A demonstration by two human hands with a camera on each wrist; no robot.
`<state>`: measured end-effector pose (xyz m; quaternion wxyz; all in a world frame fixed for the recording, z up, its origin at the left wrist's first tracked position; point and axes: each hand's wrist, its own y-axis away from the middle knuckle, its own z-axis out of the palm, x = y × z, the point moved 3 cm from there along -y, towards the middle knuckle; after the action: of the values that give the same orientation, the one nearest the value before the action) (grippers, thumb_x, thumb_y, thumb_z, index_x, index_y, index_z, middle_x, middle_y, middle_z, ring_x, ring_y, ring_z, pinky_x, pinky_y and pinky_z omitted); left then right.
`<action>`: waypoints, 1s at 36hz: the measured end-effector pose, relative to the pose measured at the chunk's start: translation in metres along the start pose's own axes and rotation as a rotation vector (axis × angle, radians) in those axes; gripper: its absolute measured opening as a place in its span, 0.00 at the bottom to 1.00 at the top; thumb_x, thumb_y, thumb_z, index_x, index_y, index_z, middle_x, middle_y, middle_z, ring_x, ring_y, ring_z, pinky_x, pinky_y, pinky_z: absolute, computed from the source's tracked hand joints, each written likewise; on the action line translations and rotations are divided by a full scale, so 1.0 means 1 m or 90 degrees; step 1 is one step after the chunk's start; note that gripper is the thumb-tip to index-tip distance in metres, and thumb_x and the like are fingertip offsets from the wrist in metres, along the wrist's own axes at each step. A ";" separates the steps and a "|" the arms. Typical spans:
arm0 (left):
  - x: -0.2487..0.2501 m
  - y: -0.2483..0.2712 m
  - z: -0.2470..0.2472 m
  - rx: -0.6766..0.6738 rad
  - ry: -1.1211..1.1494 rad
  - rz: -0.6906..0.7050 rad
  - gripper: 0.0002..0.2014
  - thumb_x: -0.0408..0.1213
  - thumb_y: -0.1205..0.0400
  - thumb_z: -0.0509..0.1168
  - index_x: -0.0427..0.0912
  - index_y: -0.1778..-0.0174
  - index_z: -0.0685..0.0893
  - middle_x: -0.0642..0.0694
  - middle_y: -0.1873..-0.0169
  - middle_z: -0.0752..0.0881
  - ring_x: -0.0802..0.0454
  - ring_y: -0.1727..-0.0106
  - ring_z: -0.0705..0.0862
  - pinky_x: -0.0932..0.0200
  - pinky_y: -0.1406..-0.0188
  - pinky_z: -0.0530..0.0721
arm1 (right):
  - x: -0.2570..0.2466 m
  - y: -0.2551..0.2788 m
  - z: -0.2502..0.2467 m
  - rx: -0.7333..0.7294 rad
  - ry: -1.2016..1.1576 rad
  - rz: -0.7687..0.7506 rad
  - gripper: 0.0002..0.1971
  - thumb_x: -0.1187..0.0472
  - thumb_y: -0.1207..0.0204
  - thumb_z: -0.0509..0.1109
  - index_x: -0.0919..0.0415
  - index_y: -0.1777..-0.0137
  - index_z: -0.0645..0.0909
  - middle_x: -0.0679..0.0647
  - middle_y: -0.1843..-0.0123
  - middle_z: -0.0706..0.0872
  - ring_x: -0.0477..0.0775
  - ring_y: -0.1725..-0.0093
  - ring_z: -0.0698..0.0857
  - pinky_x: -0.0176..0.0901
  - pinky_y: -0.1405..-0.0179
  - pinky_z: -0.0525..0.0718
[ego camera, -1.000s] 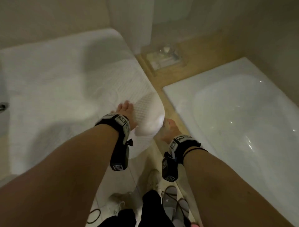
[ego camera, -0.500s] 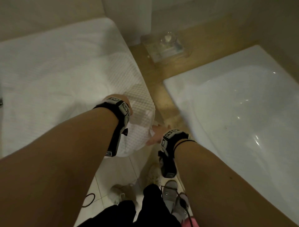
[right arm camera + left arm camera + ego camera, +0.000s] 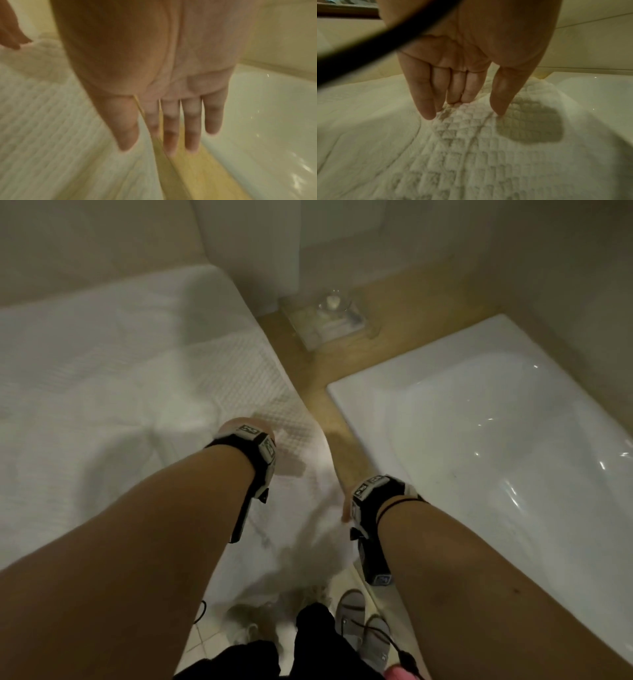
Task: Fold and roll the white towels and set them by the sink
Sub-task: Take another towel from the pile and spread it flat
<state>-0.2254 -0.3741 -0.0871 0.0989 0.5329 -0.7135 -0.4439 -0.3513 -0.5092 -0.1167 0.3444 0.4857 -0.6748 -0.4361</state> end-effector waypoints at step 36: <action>-0.332 -0.123 0.063 0.051 0.404 -0.182 0.35 0.55 0.16 0.53 0.50 0.17 0.45 0.43 0.17 0.45 0.35 0.18 0.48 0.40 0.20 0.55 | -0.302 -0.074 -0.268 0.301 0.121 -0.168 0.36 0.39 0.17 0.52 0.47 0.17 0.38 0.53 0.15 0.37 0.66 0.17 0.40 0.63 0.19 0.49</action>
<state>-0.0449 -0.0640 -0.1050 0.2317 0.7425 -0.5822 -0.2369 0.0009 -0.2997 -0.0944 0.2234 0.6749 -0.6534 -0.2601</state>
